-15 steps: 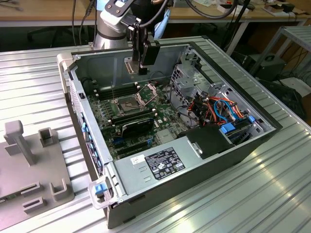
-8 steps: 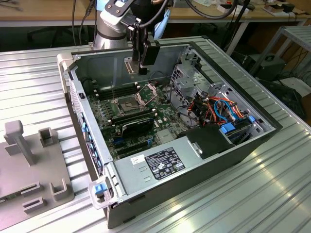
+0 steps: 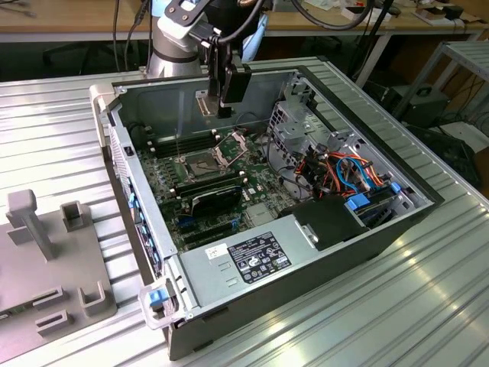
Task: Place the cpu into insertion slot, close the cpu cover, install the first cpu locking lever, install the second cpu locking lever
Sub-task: 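Place the cpu into insertion slot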
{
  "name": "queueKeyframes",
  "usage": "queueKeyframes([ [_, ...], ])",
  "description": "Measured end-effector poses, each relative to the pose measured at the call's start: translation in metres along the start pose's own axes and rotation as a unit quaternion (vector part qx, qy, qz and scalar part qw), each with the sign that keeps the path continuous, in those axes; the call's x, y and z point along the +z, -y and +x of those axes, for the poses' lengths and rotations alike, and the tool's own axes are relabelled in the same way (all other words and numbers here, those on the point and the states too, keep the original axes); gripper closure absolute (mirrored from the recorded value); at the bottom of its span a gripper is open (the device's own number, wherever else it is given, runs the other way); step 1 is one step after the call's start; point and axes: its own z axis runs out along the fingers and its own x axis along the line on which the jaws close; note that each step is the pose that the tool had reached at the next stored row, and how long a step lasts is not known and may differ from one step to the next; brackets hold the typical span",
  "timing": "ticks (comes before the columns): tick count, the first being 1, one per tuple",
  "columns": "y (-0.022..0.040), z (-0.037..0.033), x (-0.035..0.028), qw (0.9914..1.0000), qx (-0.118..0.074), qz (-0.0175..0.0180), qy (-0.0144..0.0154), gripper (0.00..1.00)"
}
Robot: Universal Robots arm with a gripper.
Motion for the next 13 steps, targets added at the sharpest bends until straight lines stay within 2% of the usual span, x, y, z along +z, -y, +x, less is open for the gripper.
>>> queueKeyframes([
  [3, -0.0004, 0.0017, 0.0003, 0.99998, 0.006, 0.0001, 0.0005, 0.45],
  [7, -0.0002, 0.0025, 0.0042, 0.99932, -0.037, -0.0009, -0.0013, 0.45],
  [9, -0.0004, 0.0041, 0.0065, 0.99893, -0.046, -0.0012, -0.0018, 0.45],
  [10, -0.0004, 0.0059, 0.0074, 0.99887, -0.048, -0.0012, -0.0018, 0.45],
  [13, 0.0001, 0.0227, 0.0088, 0.9988, -0.049, -0.0012, -0.0018, 0.45],
])
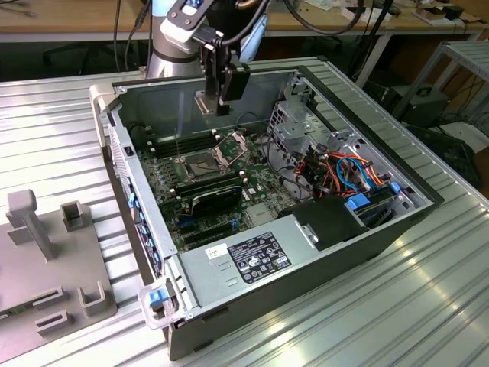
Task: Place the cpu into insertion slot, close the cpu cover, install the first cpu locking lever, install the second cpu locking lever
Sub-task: 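Place the cpu into insertion slot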
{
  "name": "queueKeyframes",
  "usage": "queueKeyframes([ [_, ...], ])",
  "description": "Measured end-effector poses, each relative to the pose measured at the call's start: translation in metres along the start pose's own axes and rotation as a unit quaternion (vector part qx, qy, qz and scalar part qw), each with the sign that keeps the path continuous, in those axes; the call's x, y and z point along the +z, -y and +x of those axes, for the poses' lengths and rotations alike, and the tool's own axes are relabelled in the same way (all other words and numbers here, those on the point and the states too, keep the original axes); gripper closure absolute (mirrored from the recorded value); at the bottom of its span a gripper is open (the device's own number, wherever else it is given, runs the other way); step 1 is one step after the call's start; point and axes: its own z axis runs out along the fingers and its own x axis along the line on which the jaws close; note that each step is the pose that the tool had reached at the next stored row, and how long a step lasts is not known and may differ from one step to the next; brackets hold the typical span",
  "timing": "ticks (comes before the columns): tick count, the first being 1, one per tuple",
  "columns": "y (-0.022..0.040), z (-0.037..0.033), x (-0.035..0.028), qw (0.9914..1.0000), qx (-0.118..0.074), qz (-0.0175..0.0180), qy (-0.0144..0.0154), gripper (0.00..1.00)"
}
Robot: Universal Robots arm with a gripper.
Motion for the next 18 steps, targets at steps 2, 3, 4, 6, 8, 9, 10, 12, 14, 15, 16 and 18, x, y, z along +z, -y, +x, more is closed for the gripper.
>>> queueKeyframes([
  [2, 0.0001, 0.01, 0.0005, 1.0, -0.001, -0.0001, -0.0001, 0.45],
  [3, 0.0, 0.0127, 0.0007, 1.0, -0.001, 0.0, -0.0001, 0.45],
  [4, 0.0, 0.015, 0.0009, 1.0, -0.001, 0.0, 0.0, 0.45],
  [6, 0.0003, 0.02, 0.0014, 1.0, -0.002, 0.0, -0.0001, 0.45],
  [8, 0.0004, 0.0231, 0.002, 1.0, -0.003, -0.0001, -0.0002, 0.45],
  [9, 0.0005, 0.0253, 0.0024, 0.99999, -0.003, -0.0001, -0.0002, 0.45],
  [10, 0.0005, 0.0273, 0.0026, 0.99999, -0.004, -0.0001, -0.0002, 0.45],
  [12, 0.0007, 0.031, 0.0032, 0.99999, -0.004, -0.0001, -0.0002, 0.45],
  [14, 0.0009, 0.0336, 0.0037, 0.99999, -0.005, -0.0001, -0.0002, 0.45],
  [15, 0.001, 0.0352, 0.004, 0.99999, -0.005, -0.0001, -0.0002, 0.45],
  [16, 0.0011, 0.0369, 0.0044, 0.99999, -0.005, -0.0002, -0.0003, 0.45],
  [18, 0.0012, 0.0398, 0.0049, 0.99998, -0.006, -0.0001, -0.0002, 0.45],
])
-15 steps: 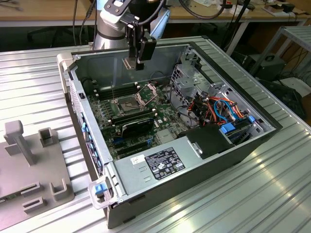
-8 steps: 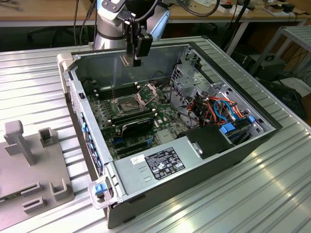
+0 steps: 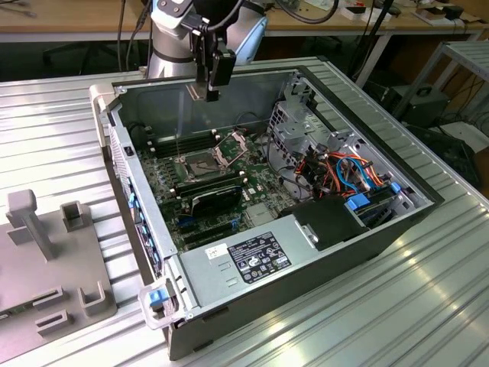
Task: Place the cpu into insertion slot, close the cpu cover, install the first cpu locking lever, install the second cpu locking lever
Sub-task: 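Place the cpu into insertion slot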
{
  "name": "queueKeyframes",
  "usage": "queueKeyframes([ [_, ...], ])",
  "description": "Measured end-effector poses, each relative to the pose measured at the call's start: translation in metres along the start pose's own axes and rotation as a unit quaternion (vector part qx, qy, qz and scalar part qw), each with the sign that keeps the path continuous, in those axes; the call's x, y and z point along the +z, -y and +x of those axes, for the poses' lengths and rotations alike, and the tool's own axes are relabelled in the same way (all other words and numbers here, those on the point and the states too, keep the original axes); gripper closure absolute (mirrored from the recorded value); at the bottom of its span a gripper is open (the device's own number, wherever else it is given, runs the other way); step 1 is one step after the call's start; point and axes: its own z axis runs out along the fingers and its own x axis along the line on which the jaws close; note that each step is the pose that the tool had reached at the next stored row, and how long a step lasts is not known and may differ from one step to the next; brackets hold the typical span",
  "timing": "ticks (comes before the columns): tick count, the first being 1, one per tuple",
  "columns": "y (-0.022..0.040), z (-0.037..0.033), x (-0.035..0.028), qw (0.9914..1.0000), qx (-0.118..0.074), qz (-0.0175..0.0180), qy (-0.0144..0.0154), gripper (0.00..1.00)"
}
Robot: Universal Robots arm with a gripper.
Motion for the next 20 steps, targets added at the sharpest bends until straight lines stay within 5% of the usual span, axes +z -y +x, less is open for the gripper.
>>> queueKeyframes([
  [20, 0.0002, 0.0044, 0.0019, 1.0, -0.001, 0.0, -0.0001, 0.45],
])
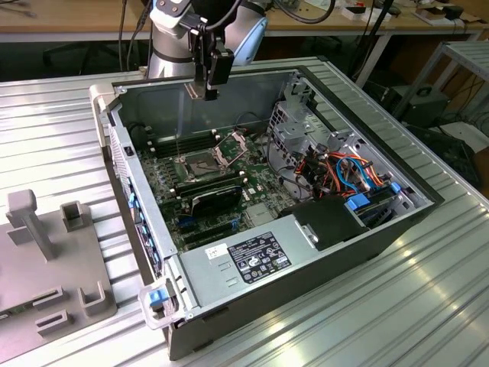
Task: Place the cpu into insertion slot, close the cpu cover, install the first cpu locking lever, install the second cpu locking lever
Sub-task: 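Place the cpu into insertion slot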
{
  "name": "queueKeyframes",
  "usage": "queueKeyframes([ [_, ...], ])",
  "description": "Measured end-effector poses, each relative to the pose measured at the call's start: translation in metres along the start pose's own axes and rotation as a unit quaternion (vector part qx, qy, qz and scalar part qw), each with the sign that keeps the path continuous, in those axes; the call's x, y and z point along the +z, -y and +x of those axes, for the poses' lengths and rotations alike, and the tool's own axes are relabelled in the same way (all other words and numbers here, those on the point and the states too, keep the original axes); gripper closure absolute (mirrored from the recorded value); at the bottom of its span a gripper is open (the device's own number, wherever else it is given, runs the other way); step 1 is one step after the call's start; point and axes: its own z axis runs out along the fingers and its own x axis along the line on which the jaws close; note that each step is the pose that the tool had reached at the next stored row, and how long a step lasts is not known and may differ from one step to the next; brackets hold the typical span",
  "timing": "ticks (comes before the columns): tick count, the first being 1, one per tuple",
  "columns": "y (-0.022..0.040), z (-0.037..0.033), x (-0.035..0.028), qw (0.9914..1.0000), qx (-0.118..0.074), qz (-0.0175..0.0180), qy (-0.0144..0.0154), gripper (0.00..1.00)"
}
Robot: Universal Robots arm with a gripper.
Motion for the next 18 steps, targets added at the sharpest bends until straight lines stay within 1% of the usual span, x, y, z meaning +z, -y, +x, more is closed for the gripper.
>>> queueKeyframes([
  [5, 0.0, 0.0, 0.0002, 1.0, 0.0, 0.0, -0.0001, 0.45],
  [8, 0.0001, 0.0003, 0.0011, 0.99999, 0.0, 0.0002, -0.0032, 0.45],
  [9, 0.0001, 0.0005, 0.0018, 0.99999, 0.0, 0.0002, -0.0036, 0.45],
  [10, 0.0002, 0.001, 0.0035, 0.99999, 0.0, 0.0002, -0.0039, 0.45],
  [11, 0.0005, 0.0022, 0.0112, 0.99999, 0.0, 0.0002, -0.004, 0.45],
  [13, 0.0007, 0.0022, 0.0146, 0.99999, 0.0, 0.0003, -0.0039, 0.45],
  [15, 0.0006, 0.0005, 0.017, 0.99997, -0.006, 0.0003, -0.0042, 0.45],
  [17, -0.0009, -0.0005, 0.0185, 0.99992, -0.012, 0.0001, -0.0044, 0.45],
  [18, -0.0021, -0.0005, 0.0207, 0.9999, -0.014, 0.0001, -0.0045, 0.45],
])
